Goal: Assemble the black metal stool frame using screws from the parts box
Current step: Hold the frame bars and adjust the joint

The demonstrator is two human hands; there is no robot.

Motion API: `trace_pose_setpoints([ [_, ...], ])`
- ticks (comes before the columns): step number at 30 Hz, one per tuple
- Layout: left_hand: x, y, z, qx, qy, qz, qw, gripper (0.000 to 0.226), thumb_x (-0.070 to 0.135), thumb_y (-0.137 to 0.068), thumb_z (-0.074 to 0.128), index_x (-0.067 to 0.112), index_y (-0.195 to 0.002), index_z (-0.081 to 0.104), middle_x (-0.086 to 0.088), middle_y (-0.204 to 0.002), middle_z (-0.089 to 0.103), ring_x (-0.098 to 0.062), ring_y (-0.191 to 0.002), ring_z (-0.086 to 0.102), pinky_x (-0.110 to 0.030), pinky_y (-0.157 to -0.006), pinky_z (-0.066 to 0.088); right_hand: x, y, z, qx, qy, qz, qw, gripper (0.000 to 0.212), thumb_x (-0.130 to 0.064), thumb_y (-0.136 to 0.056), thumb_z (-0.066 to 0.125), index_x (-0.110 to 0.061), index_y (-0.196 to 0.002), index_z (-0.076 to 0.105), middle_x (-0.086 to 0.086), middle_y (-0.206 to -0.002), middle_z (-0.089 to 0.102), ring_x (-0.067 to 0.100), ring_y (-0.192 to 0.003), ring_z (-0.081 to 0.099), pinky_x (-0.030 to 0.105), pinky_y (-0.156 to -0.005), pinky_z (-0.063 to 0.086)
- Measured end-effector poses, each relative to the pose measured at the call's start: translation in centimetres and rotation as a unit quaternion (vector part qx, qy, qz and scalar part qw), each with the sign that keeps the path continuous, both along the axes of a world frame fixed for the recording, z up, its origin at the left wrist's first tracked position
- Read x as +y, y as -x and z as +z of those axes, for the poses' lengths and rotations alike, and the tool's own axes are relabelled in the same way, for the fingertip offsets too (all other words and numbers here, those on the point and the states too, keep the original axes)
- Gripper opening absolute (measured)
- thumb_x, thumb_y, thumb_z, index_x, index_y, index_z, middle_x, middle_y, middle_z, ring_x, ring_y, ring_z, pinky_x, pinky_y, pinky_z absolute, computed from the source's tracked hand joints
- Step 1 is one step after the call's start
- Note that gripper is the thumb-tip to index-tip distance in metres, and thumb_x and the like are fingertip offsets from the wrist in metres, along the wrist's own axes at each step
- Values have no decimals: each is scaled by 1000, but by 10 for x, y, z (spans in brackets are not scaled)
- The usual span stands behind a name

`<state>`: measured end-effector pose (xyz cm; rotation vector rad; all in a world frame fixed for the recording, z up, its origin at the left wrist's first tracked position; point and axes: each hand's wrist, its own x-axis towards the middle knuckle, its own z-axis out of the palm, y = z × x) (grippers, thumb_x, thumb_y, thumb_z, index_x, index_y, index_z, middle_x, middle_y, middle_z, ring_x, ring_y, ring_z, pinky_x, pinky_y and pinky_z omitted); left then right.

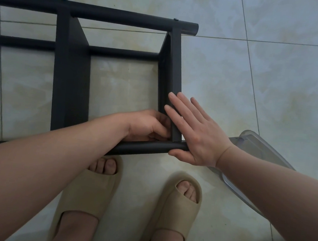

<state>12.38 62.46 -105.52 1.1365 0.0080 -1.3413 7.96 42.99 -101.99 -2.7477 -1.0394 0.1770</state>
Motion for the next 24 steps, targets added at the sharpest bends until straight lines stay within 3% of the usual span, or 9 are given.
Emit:
trace_pose_setpoints([
  [3,-2,-1,0,24,1,0,1000,36,-2,-71,56,-6,-107,58,-16,-78,52,-26,-69,53,-27,-61,43,1,0,0,2,1,-1,1000,91,-67,-96,33,2,-155,30,24,-164,18,38,-155,12,58,-121,22],
  [7,0,1,-5,-17,-24,-22,999,19,-2,-93,53,-5,-107,64,-11,-80,68,-20,-71,66,-28,-66,51,1,0,1,1,-1,-1,1000,91,-67,-96,32,3,-154,31,24,-164,19,38,-154,14,59,-121,22],
  [11,1,1,-8,-43,-32,-11,998,16,0,-83,65,-6,-99,67,-13,-77,65,-19,-66,63,-27,-63,48,0,0,0,0,0,-1,1000,91,-67,-96,33,3,-155,30,24,-164,19,38,-154,13,59,-121,22],
  [15,1,0,-4,-14,-12,-1,1000,19,-1,-69,59,1,-87,63,-6,-66,61,-14,-57,60,-21,-54,47,0,0,0,1,1,-2,1000,91,-67,-96,33,3,-155,31,24,-164,19,38,-154,13,59,-121,22],
  [19,0,0,-4,10,-4,-3,1000,27,-3,-69,56,-1,-97,59,-9,-69,56,-14,-58,56,-22,-56,46,1,0,1,1,3,-2,1000,91,-67,-96,34,3,-154,31,24,-164,19,38,-154,13,59,-121,22],
  [21,0,0,-4,-5,-25,-21,999,27,2,-75,59,-4,-101,62,-11,-75,62,-18,-65,62,-25,-62,49,1,0,2,2,4,-3,1000,91,-66,-95,35,3,-154,32,24,-164,19,39,-154,14,59,-121,22],
  [23,0,1,-4,-53,-51,-45,996,10,6,-83,60,5,-85,70,-4,-68,65,-13,-60,61,-20,-58,46,1,0,2,3,4,-3,1000,91,-66,-94,37,3,-154,32,24,-164,20,39,-154,14,59,-121,22],
  [24,1,1,-6,-66,-55,-48,995,18,5,-87,60,12,-74,71,0,-62,63,-9,-53,57,-17,-52,43,1,0,2,3,5,-4,1000,91,-65,-94,38,3,-154,32,25,-163,20,39,-154,14,59,-121,22],
])
